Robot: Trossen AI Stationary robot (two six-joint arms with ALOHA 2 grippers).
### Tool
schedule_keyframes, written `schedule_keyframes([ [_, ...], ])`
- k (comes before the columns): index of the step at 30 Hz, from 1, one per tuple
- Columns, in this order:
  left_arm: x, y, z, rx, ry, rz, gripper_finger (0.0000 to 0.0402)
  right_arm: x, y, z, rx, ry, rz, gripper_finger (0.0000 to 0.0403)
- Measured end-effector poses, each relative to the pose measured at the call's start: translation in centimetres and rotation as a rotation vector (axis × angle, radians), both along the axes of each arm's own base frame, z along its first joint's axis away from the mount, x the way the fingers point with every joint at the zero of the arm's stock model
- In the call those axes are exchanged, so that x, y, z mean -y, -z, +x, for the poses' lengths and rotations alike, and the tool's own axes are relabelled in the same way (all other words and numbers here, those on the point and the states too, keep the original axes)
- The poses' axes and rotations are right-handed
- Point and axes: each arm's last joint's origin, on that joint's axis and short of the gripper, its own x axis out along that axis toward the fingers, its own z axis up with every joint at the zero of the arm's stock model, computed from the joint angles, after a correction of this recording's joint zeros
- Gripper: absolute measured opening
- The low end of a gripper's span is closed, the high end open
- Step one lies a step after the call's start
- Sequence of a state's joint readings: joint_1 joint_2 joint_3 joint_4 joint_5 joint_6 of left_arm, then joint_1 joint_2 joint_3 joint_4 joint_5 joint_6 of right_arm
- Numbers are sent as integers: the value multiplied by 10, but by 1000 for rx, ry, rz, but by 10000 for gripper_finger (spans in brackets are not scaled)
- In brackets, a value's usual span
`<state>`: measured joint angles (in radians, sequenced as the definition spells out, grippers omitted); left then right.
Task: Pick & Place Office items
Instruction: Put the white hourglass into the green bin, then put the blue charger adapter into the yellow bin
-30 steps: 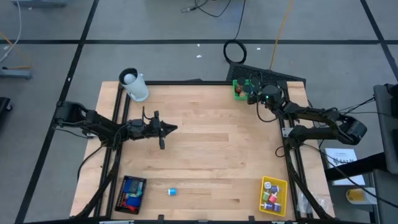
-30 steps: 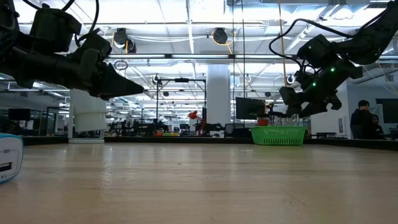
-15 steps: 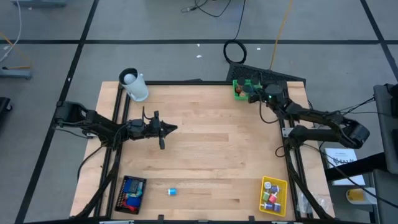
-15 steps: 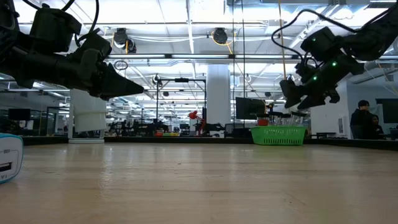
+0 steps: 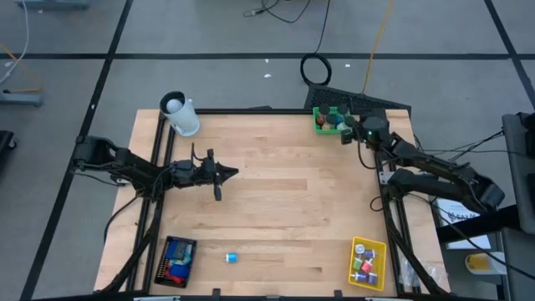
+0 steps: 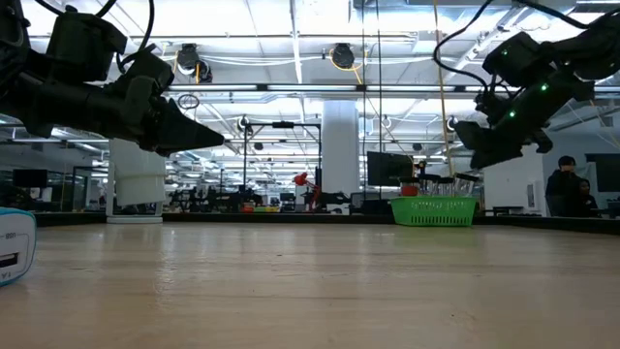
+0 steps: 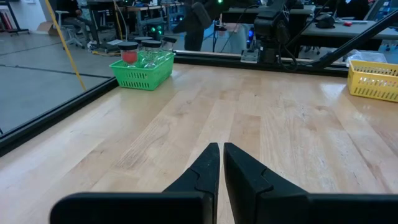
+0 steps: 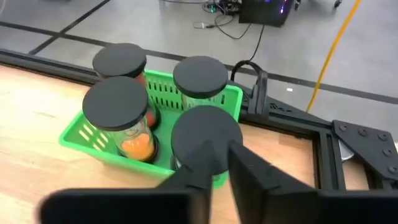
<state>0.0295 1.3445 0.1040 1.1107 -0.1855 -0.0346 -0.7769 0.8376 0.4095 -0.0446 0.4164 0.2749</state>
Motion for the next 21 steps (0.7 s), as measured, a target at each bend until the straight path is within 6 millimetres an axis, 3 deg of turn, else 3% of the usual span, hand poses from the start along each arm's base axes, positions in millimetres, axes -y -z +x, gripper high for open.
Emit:
schedule_keyframes([
  [3, 0, 0, 0, 0, 0, 0, 31, 3, 2, 3, 0, 0, 0, 7],
  [11, 0, 0, 0, 0, 1, 0, 31, 19, 13, 13, -25, 39, -1, 15],
  [21, 0, 0, 0, -1, 0, -2, 31, 8, -9, 14, 58, -22, -120, 16],
])
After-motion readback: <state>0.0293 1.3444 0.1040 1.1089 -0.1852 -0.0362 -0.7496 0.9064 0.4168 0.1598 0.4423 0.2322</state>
